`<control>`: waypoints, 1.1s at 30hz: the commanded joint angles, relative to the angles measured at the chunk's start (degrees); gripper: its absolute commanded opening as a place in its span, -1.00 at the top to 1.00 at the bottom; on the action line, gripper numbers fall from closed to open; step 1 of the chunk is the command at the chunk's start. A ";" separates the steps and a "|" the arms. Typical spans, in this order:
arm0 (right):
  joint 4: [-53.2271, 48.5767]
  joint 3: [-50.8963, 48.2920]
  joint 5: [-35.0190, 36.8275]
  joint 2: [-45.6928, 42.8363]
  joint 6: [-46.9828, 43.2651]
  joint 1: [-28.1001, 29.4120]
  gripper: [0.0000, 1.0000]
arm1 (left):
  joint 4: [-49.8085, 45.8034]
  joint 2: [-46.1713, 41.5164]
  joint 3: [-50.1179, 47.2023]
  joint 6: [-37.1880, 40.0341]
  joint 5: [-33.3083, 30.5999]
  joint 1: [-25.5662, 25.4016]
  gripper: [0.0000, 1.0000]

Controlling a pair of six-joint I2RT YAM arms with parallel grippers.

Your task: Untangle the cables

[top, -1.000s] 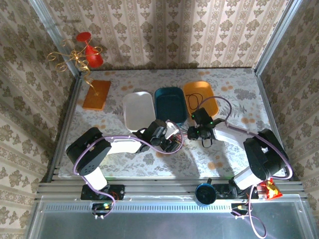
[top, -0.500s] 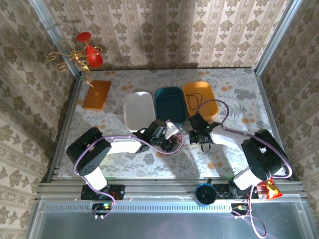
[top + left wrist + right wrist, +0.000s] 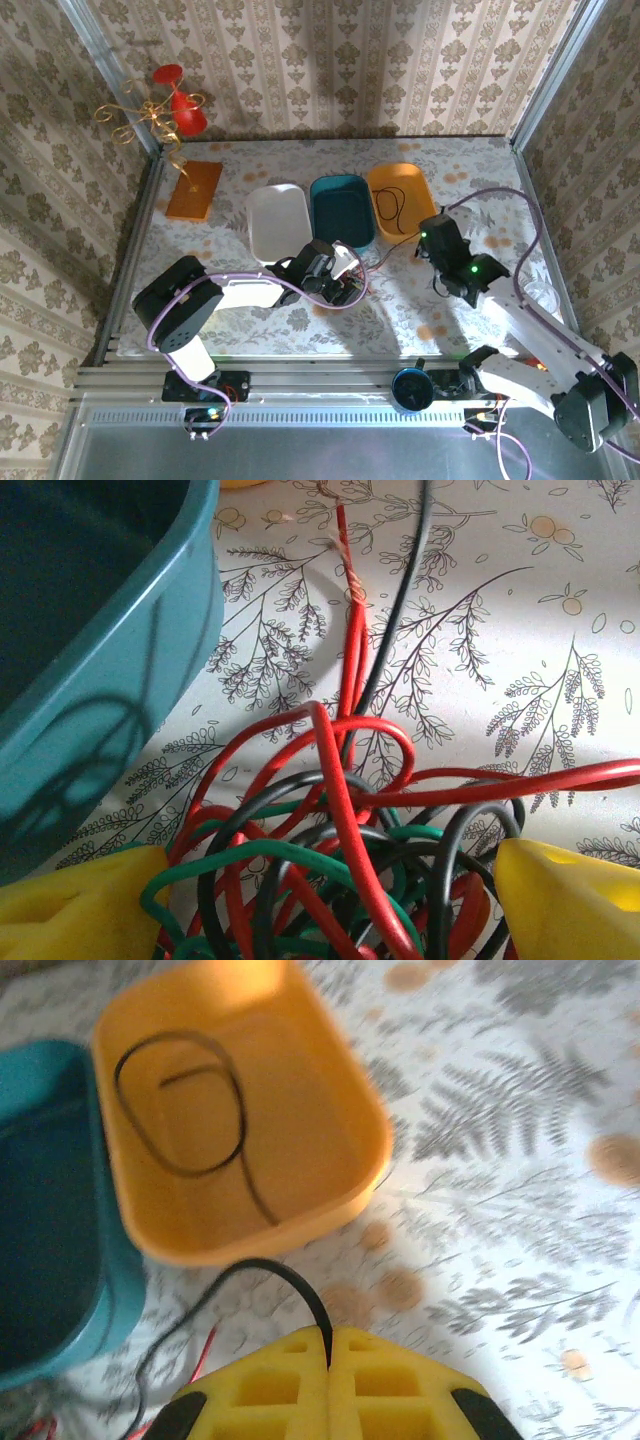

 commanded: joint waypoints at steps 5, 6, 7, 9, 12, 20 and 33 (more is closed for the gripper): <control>-0.85 7.06 7.71 -7.63 -2.18 -8.25 1.00 | -1.70 -0.67 -1.73 -0.94 0.53 0.57 -0.73; -0.70 7.84 8.20 -8.39 -2.87 -9.39 1.00 | -1.72 -0.71 -1.83 -1.00 0.53 0.52 -0.73; -0.61 8.56 8.71 -9.08 -3.33 -10.29 1.00 | -1.65 -0.71 -1.98 -1.09 0.44 0.52 -0.73; -0.14 9.62 8.93 -10.30 -4.24 -11.66 1.00 | -1.41 -0.67 -2.26 -1.14 0.37 0.52 -0.73; 0.17 11.13 9.33 -11.47 -5.77 -13.09 1.00 | -1.47 -0.62 -2.44 -1.24 0.18 0.59 -0.73; 0.72 15.11 7.29 -14.08 -6.19 -19.05 1.00 | -1.36 -0.67 -3.06 -1.41 -0.08 0.76 -0.73; 2.61 17.62 -14.15 -12.26 -3.25 -23.17 1.00 | -1.52 -0.97 -2.66 -0.95 1.64 0.78 -0.67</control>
